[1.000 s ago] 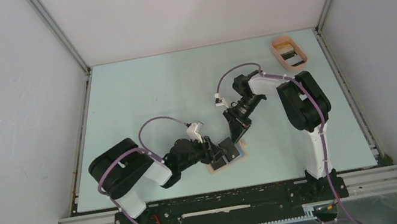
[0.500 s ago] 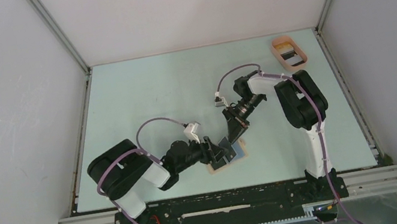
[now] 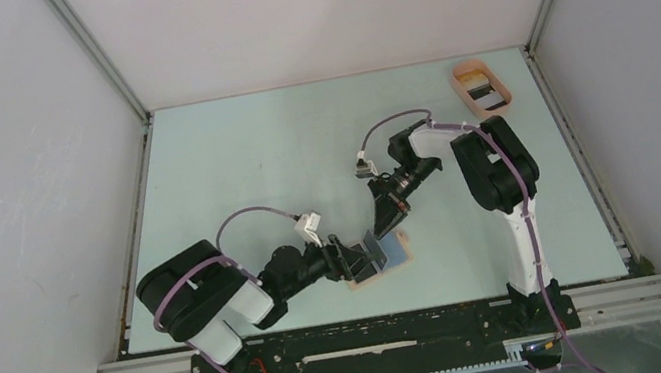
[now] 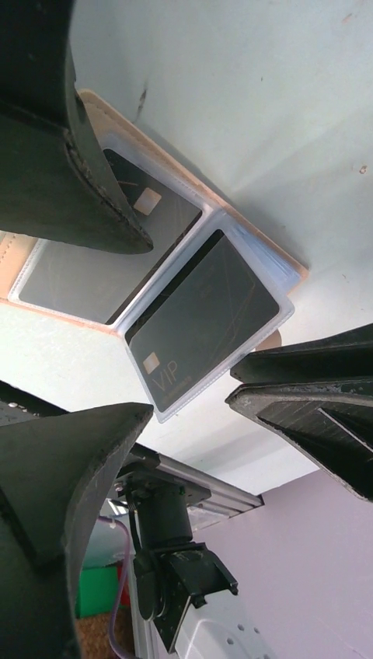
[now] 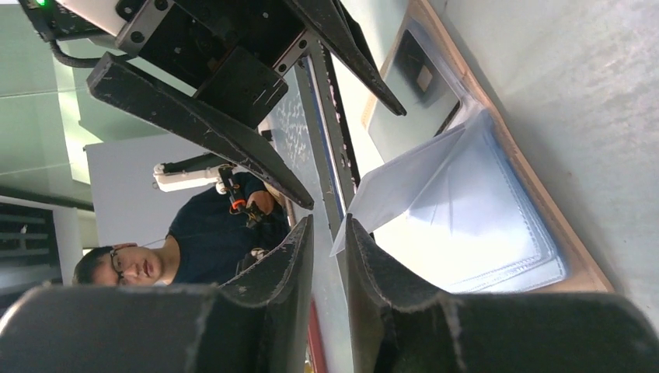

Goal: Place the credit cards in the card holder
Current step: Open the card holder at the center of the board.

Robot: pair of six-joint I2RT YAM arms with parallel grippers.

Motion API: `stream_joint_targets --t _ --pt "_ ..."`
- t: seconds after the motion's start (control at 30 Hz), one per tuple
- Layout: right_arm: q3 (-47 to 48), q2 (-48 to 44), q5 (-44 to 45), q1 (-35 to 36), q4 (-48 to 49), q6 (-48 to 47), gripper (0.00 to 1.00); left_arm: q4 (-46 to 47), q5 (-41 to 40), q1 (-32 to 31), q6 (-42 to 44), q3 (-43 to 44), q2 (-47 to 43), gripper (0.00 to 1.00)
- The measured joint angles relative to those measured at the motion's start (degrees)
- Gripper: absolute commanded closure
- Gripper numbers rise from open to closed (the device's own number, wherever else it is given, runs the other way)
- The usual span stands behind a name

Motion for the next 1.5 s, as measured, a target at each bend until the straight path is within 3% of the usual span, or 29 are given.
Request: stream_joint_targets --t 0.37,0.63,0.83,1.13,1.33,1.5 --pt "0.0 0.28 -1.11 2.71 1.99 1.55 0.77 4.9 -1.53 0.0 -3.54 -3.52 -1.33 0.26" --pt "-0.31 0.92 0.81 4.96 6.08 5.03 0.81 3.91 -5.42 0.07 -4.85 -7.8 -7.74 0.34" --pt "-0.96 0.92 5.46 7.65 9.94 8.17 0.82 -3.72 -8.22 0.11 -4.7 -8.28 -18.08 0.38" --pt "-1.05 0.42 10.93 10.25 11.61 8.52 0.82 -23.34 -9.7 0.11 -0.48 -8.07 -36.39 0.36" --pt "-1.31 -7.21 18.27 10.1 11.61 5.95 0.8 -36.65 -9.97 0.11 6.43 -4.33 -46.14 0.27" --pt "-1.36 -20.24 23.87 8.24 11.74 2.71 0.77 -44.68 -11.5 0.11 15.69 2.27 -51.58 0.04"
